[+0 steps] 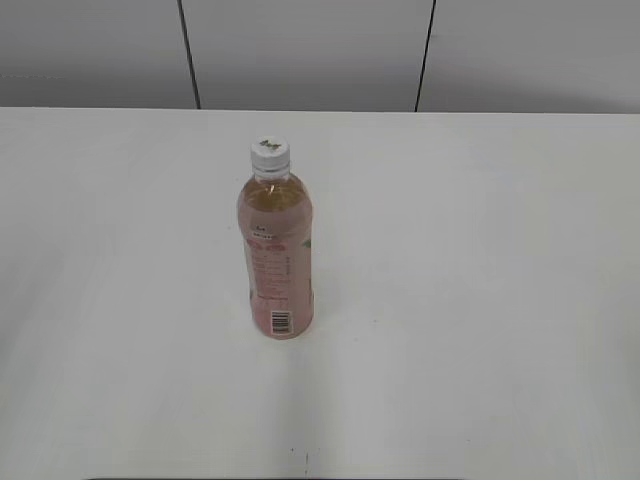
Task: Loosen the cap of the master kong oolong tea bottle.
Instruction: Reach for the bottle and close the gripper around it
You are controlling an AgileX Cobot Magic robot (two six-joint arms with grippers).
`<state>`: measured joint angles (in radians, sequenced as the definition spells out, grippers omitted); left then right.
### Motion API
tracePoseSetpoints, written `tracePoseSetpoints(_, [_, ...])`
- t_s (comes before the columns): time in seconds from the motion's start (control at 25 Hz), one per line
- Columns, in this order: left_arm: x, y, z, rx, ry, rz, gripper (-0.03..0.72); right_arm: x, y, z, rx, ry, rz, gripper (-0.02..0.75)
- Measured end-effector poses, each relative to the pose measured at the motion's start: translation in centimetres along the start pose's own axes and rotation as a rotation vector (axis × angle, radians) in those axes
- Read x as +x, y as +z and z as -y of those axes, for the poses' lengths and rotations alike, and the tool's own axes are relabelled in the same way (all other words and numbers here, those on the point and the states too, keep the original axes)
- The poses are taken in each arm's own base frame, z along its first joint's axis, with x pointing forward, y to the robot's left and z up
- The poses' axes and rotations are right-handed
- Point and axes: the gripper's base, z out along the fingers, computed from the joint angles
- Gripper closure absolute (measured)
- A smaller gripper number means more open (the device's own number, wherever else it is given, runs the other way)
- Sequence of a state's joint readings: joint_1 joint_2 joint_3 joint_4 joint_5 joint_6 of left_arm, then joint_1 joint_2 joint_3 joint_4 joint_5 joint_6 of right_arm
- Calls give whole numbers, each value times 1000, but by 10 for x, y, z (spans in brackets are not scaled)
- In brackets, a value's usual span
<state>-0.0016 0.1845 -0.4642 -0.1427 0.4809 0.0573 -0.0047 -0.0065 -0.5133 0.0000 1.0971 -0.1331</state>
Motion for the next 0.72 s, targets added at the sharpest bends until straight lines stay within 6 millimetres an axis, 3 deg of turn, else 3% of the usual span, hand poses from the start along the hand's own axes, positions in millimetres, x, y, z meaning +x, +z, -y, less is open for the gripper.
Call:
tracePoseSetpoints(0.2, [24, 33, -4, 0, 34, -64, 441, 0, 0, 0, 0, 0, 0, 444])
tracePoseSetpoints(0.52, [37, 66, -10, -39, 19, -42, 441, 0, 0, 0, 0, 0, 0, 444])
tracePoseSetpoints(0.72, [50, 89, 2, 56, 69, -104, 441, 0, 0, 0, 0, 0, 0, 444])
